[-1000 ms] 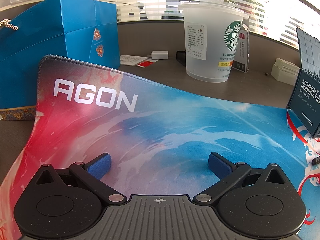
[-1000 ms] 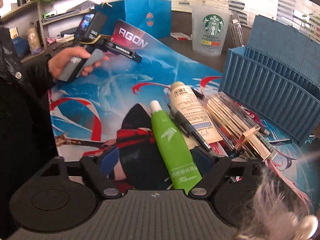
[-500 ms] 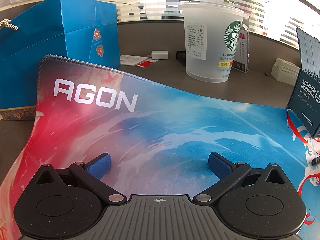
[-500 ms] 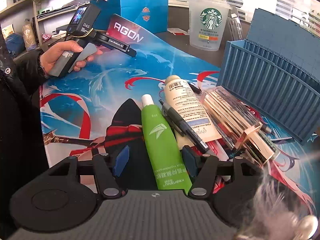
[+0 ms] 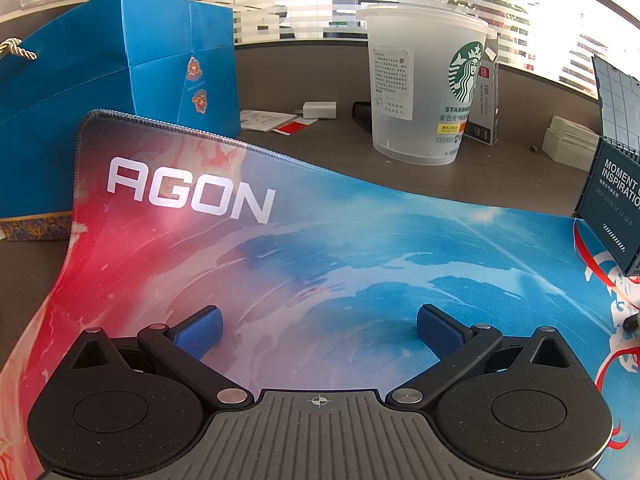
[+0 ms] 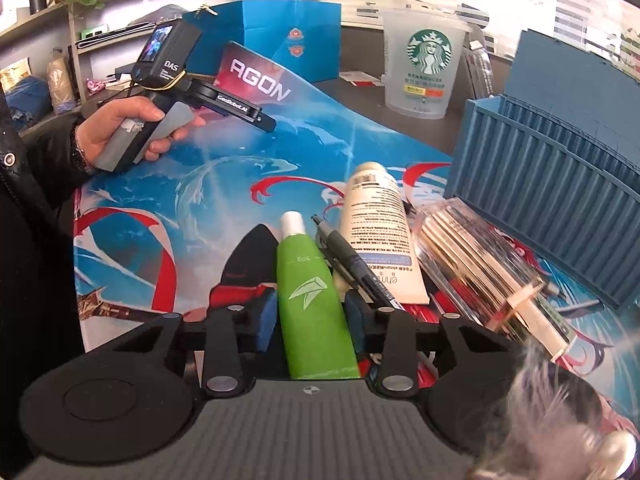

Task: Organize rigid objects
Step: 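Return the right gripper to the pile and grasp the green tube, then carry the green tube with the right gripper into the blue crate and release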

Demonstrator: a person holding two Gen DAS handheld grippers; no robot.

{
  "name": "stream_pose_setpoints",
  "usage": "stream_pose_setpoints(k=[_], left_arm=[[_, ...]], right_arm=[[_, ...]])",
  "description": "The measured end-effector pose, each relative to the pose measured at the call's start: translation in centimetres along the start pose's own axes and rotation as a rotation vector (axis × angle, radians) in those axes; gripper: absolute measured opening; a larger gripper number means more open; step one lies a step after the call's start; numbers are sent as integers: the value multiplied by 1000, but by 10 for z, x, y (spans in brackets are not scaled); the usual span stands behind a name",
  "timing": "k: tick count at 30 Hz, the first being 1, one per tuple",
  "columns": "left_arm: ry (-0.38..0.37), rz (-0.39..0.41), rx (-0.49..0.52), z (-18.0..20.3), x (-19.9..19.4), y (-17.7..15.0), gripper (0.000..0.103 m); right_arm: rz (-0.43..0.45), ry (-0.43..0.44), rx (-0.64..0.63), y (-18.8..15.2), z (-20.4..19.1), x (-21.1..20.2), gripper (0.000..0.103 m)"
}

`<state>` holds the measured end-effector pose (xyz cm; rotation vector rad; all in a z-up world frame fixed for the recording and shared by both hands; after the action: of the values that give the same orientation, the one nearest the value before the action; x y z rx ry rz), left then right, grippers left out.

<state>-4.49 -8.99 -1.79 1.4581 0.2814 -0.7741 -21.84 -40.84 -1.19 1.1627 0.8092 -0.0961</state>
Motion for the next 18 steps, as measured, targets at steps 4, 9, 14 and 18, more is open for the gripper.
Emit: stream_pose_setpoints(k=[4, 9, 14, 18], left_arm=[[0, 0, 0, 0, 0, 0, 103], [0, 0, 0, 0, 0, 0, 103], [0, 0, 0, 0, 0, 0, 103], [0, 0, 0, 0, 0, 0, 103]], right_arm=[[14, -14, -27, 3, -9, 1, 31], [32, -19, -59, 8, -17, -1, 31], [71, -5, -58, 23, -19, -9, 31], [115, -9, -49, 37, -13, -15, 31]])
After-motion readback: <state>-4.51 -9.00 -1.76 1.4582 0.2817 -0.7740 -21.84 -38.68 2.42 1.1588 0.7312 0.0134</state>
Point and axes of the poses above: each gripper's, at about its wrist camera, not at the fingertips, and x roughly the way its jaws point, z to its right, y to its top, the point moved 3 cm from there along x, roughly the way its jaws point, and after that the axes turned 13 degrees about -y, right-handed, at the moved point
